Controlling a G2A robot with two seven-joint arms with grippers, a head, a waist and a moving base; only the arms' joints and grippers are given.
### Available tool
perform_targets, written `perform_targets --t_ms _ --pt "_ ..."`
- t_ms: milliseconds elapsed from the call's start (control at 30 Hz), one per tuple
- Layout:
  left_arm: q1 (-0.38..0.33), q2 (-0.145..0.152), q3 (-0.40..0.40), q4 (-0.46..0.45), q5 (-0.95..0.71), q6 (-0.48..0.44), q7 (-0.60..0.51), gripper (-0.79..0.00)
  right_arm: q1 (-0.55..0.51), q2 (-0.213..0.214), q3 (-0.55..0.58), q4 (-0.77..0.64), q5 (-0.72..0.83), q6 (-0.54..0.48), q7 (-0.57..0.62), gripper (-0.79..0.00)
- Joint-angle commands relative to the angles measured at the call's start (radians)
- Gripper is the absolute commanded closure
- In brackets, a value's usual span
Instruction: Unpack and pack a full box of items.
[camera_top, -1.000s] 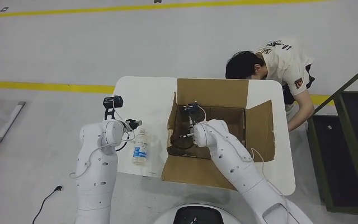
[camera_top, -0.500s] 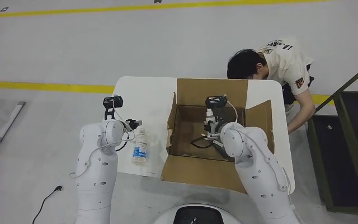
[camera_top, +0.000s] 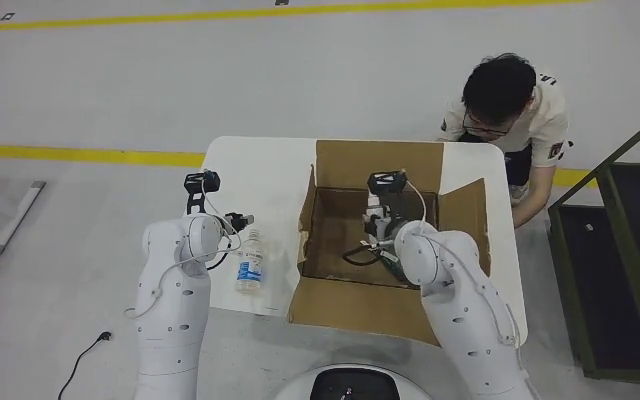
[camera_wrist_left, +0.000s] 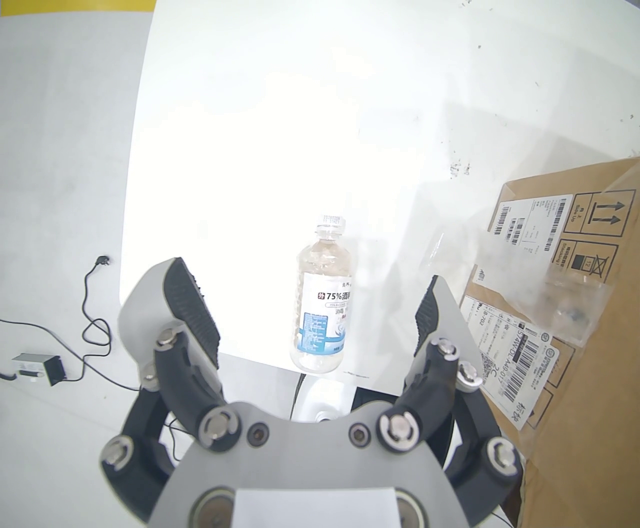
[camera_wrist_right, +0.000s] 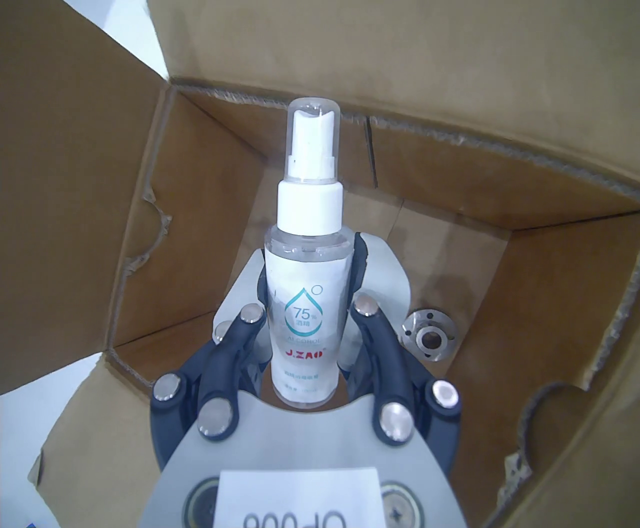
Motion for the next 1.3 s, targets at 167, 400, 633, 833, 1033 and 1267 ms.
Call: perform_targets --t_ms 167,400,633,833,1033,1267 --pt "0.0 0.0 0.0 0.0 0.0 0.0 0.0 -0.785 -0.045 0.016 0.078 -0.182 -0.022 -0.033 0.031 0.0" --pt "0.0 0.0 0.0 0.0 0.0 0.0 0.0 -0.785 -0.112 0.03 0.156 -0.389 -0.032 -0.079 0.071 0.0" --pt "0.0 0.0 0.0 0.0 0.0 0.0 0.0 -0.785 -0.152 0.04 0.226 -0.487 -0.003 -0.121 0.077 0.0" --pt "0.0 0.0 0.0 0.0 0.0 0.0 0.0 -0.785 -0.152 0.04 0.226 -0.487 -0.003 -0.121 0.077 0.0" --pt "0.0 0.0 0.0 0.0 0.0 0.0 0.0 -0.785 -0.168 0.042 0.239 -0.506 0.017 -0.124 0.023 0.0" --pt "0.0 0.0 0.0 0.0 0.0 0.0 0.0 -0.785 -0.203 0.054 0.414 -0.602 0.072 -0.106 0.048 0.0"
